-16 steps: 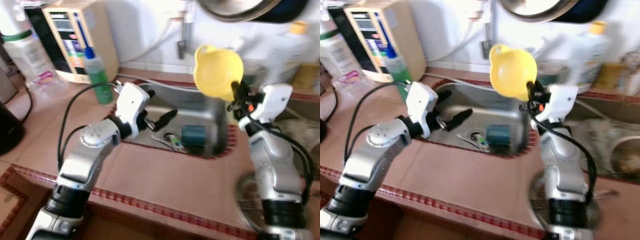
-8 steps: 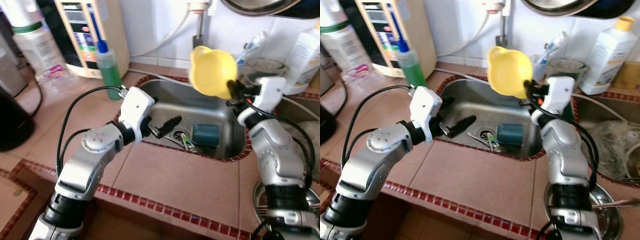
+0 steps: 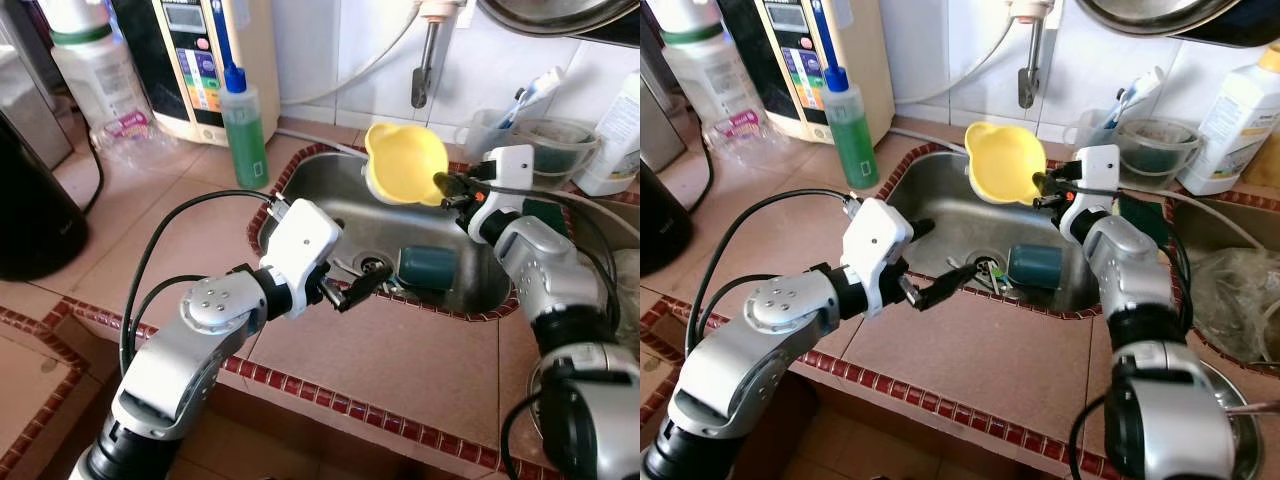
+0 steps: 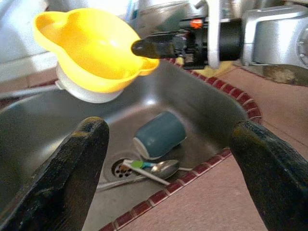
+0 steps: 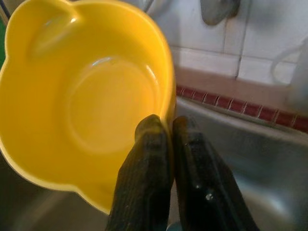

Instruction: Kitchen organization

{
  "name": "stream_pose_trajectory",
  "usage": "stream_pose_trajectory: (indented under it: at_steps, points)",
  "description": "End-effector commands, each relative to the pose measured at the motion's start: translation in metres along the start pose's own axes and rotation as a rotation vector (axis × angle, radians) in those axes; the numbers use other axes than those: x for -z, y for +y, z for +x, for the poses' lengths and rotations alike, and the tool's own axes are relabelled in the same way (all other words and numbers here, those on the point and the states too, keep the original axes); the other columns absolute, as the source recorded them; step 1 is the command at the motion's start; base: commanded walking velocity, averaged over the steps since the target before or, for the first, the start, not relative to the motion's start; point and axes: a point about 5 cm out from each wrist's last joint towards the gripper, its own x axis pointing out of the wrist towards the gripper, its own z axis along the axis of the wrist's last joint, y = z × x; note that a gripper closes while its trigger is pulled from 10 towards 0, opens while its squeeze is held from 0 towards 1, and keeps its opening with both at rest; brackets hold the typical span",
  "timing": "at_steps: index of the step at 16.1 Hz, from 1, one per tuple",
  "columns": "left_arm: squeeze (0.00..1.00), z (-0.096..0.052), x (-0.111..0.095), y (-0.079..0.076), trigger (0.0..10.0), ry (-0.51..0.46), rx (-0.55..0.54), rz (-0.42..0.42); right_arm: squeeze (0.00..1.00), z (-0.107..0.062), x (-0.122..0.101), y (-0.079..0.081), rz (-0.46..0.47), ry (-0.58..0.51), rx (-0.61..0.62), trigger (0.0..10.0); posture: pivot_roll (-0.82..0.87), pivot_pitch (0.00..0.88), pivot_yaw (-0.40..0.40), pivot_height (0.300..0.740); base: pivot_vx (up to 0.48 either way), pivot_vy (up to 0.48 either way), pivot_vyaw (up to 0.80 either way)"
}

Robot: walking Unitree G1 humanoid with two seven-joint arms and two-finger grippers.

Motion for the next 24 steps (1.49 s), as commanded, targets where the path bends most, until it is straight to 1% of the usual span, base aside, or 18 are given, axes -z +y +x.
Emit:
stream_pose_trajectory:
  at_steps: [1,2,4,6,9,12,13,14,16,17,18,24]
  points:
    - [0.0,0.0,-0.003,0.006,10.0,0.013,-0.036,0.005,0.0,0.004,0.002,0.002,-0.028,0.047,-0.034,10.0,-0.08,0.15,0.025,0.74,0.0,0.0,0.0]
    - [0.0,0.0,-0.003,0.006,10.0,0.016,-0.037,0.008,0.0,0.005,0.005,0.002,-0.024,0.065,-0.037,10.0,-0.07,0.151,0.023,0.74,0.0,0.0,0.0]
    - [0.0,-0.001,0.001,0.006,10.0,0.041,-0.04,0.007,0.0,0.005,0.02,0.002,0.022,0.172,-0.034,10.0,-0.07,0.157,0.017,0.74,0.0,0.0,0.0]
    - [0.0,-0.001,0.002,0.006,10.0,0.047,-0.04,0.009,0.0,0.004,0.025,0.002,0.025,0.209,-0.031,10.0,-0.07,0.159,0.016,0.74,0.0,0.0,0.0]
    - [0.0,-0.001,0.004,0.003,10.0,0.066,-0.017,0.008,0.0,0.002,0.035,0.001,0.06,0.269,-0.042,10.0,-0.07,0.16,0.016,0.74,0.0,0.0,0.0]
    - [0.0,-0.001,0.005,-0.004,10.0,0.082,0.035,0.007,0.0,-0.001,0.043,0.001,0.097,0.338,-0.049,10.0,-0.07,0.159,0.019,0.74,0.0,0.0,0.0]
    - [0.0,-0.002,0.008,-0.007,10.0,0.097,0.068,-0.007,0.0,-0.002,0.045,0.001,0.089,0.359,-0.047,10.0,-0.07,0.16,0.021,0.74,0.0,0.0,0.0]
    - [0.0,-0.003,0.008,-0.009,10.0,0.097,0.077,0.007,0.0,-0.002,0.046,0.002,0.095,0.372,-0.052,10.0,-0.07,0.16,0.021,0.74,0.0,0.0,0.0]
    - [0.0,-0.003,0.008,-0.009,10.0,0.098,0.079,0.004,0.0,-0.002,0.046,0.002,0.117,0.38,-0.054,10.0,-0.07,0.162,0.024,0.74,0.0,0.0,0.0]
    - [0.0,-0.003,0.007,-0.008,10.0,0.096,0.082,0.0,0.69,-0.002,0.046,0.002,0.126,0.378,-0.05,10.0,-0.07,0.167,0.026,0.74,0.0,0.0,0.0]
    - [0.0,-0.003,0.006,-0.008,10.0,0.097,0.086,0.001,1.0,-0.001,0.044,0.001,0.136,0.362,-0.045,10.0,-0.07,0.169,0.025,0.74,0.0,0.0,0.0]
    - [0.0,-0.005,0.004,0.002,10.0,0.093,0.072,0.006,1.0,-0.002,0.045,0.0,0.147,0.366,-0.037,10.0,-0.06,0.161,0.023,0.74,0.0,0.0,0.0]
